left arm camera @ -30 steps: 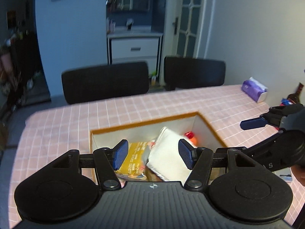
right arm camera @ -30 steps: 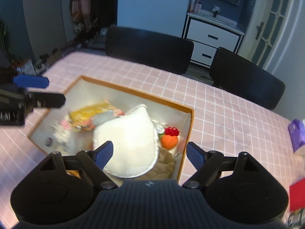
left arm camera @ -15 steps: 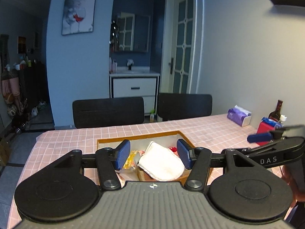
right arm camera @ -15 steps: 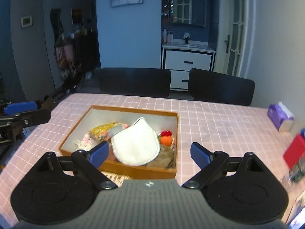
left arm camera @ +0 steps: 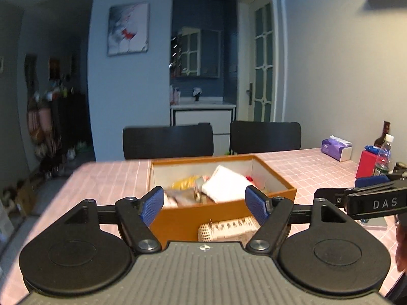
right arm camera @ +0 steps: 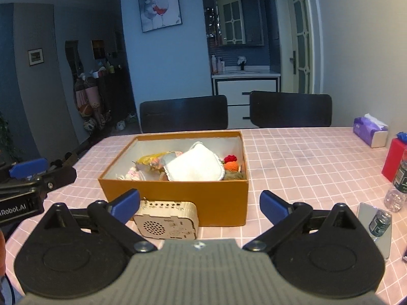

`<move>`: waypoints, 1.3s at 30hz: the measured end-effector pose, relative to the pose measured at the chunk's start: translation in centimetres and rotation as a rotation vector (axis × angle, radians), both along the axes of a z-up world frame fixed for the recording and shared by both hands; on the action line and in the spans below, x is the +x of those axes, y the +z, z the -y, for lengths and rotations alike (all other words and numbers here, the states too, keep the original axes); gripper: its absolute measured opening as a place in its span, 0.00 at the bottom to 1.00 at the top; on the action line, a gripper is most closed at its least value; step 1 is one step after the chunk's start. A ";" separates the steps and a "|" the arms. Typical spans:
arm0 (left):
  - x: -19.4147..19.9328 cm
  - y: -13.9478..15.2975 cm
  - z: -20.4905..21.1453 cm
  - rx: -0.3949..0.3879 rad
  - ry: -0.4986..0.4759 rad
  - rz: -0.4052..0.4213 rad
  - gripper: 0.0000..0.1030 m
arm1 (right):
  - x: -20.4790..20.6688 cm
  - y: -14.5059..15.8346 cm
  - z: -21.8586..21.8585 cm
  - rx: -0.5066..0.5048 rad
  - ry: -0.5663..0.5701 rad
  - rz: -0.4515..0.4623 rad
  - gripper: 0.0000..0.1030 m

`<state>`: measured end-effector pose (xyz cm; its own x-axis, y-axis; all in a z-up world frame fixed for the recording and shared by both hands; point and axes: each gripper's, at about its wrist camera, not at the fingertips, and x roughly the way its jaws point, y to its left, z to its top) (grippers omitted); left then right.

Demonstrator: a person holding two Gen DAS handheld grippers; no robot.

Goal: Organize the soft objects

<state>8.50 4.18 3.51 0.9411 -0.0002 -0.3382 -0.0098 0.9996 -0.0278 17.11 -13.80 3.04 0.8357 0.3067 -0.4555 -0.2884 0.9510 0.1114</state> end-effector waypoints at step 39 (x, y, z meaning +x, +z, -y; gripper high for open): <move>3.0 -7.7 -0.8 -0.024 0.105 -0.231 0.86 | 2.7 -8.0 -1.8 -0.022 -0.046 -0.126 0.96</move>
<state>11.50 5.00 -4.21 0.8343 0.0831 -0.5451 -0.1224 0.9918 -0.0361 19.82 -12.01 -4.98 0.7846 0.2579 -0.5639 -0.2291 0.9656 0.1229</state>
